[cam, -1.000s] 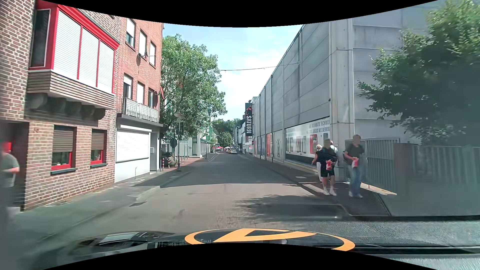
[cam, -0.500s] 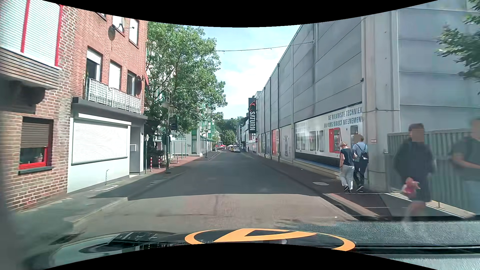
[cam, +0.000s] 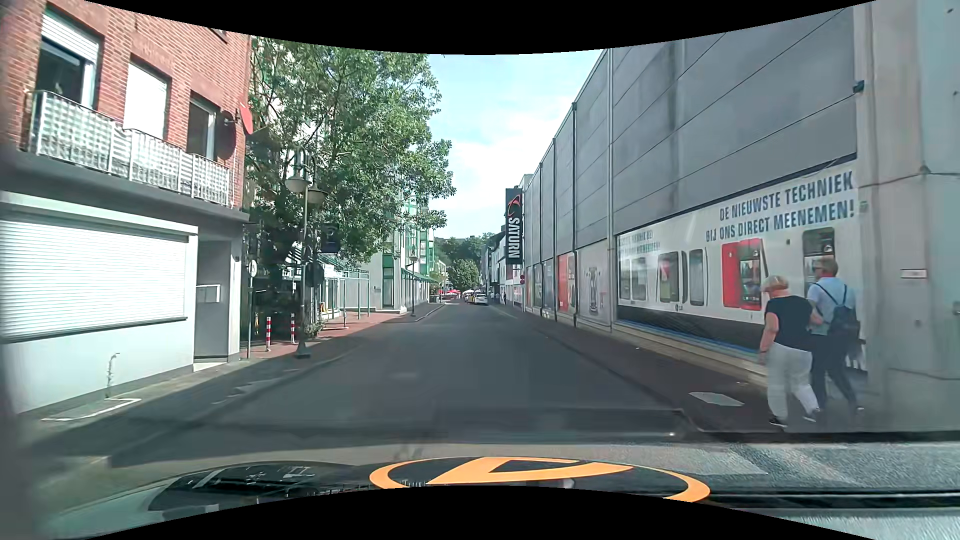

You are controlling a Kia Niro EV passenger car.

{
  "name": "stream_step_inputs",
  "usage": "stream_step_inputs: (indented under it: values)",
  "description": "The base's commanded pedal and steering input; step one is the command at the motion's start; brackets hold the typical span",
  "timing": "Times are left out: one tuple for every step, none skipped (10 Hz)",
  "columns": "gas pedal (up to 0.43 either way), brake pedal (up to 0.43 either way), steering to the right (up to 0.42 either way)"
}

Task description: Follow the waypoints while adhering to traffic rules and regulations

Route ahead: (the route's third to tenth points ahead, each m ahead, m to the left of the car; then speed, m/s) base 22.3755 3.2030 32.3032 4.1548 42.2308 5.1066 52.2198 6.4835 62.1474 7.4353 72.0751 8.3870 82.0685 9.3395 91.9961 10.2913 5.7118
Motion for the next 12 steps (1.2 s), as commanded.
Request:
stream_step_inputs:
  values:
    - [0.0,0.018,-0.026]
    - [0.0,0.018,-0.025]
    - [0.0,0.018,-0.025]
    - [0.0,0.018,-0.025]
    - [0.0,0.018,-0.024]
    - [0.0,0.018,-0.024]
    - [0.0,0.018,-0.021]
    - [0.0,0.018,-0.015]
    - [0.0,0.012,-0.015]
    - [0.0,0.012,-0.015]
    - [0.0,0.012,-0.016]
    - [0.0,0.0,-0.015]
